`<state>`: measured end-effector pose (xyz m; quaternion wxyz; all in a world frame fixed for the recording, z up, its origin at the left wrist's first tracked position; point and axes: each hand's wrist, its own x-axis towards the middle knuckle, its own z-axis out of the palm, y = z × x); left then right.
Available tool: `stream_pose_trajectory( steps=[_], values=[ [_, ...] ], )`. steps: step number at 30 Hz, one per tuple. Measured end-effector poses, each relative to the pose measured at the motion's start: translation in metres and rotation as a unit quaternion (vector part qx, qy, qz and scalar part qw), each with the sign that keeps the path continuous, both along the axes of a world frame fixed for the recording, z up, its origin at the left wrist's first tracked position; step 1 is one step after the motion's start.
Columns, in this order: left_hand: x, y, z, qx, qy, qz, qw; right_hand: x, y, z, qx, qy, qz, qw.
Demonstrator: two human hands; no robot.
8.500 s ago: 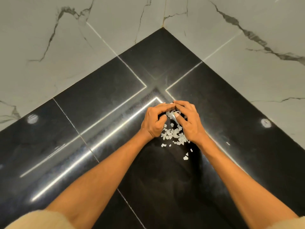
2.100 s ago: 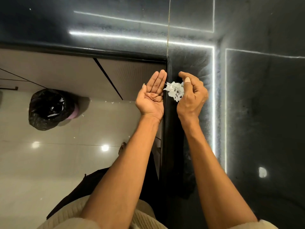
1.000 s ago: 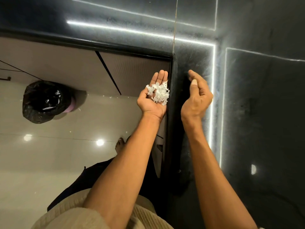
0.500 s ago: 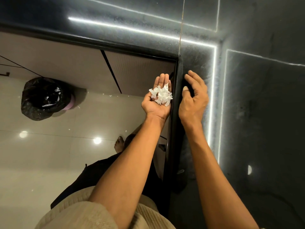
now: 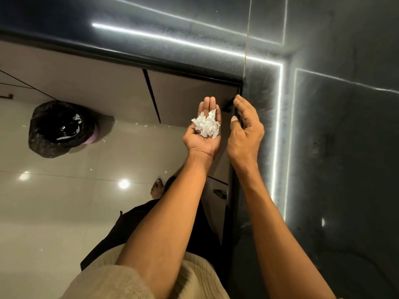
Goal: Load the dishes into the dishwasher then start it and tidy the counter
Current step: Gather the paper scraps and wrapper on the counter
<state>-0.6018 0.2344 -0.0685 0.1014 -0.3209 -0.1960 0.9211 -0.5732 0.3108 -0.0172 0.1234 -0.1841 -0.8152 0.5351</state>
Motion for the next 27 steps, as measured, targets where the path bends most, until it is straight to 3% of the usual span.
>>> stream_pose_trajectory(
  steps=[7, 16, 23, 27],
  values=[
    [-0.009, -0.071, 0.006, -0.034, 0.027, 0.044, 0.998, -0.014, -0.089, -0.014, -0.050, -0.042, 0.083, 0.994],
    [-0.020, -0.203, -0.006, -0.091, 0.042, 0.136, 0.986, -0.043, -0.223, -0.033, -0.038, -0.019, 0.254, 0.966],
    [-0.031, -0.306, -0.026, -0.143, 0.003, 0.243, 0.959, -0.069, -0.327, -0.059, 0.015, -0.050, 0.403, 0.914],
    [-0.039, -0.364, -0.062, -0.157, -0.071, 0.285, 0.943, -0.087, -0.386, -0.083, 0.041, -0.111, 0.482, 0.868]
  ],
)
